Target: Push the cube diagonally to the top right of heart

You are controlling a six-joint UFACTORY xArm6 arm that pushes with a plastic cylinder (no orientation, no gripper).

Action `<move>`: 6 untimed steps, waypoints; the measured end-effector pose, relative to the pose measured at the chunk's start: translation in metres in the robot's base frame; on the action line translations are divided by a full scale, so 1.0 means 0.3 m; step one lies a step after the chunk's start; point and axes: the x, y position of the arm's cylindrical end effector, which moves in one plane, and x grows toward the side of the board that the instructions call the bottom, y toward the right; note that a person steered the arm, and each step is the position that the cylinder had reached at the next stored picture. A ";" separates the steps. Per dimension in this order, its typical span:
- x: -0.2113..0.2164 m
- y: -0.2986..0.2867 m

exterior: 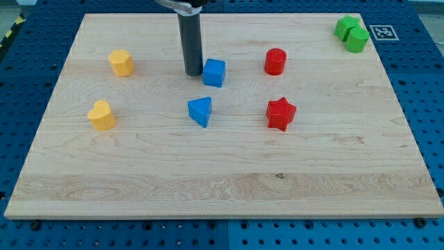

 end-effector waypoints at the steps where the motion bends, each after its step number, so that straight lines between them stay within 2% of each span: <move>1: -0.041 0.007; 3: -0.060 0.185; 4: 0.010 0.257; 5: 0.123 0.179; 6: 0.156 0.003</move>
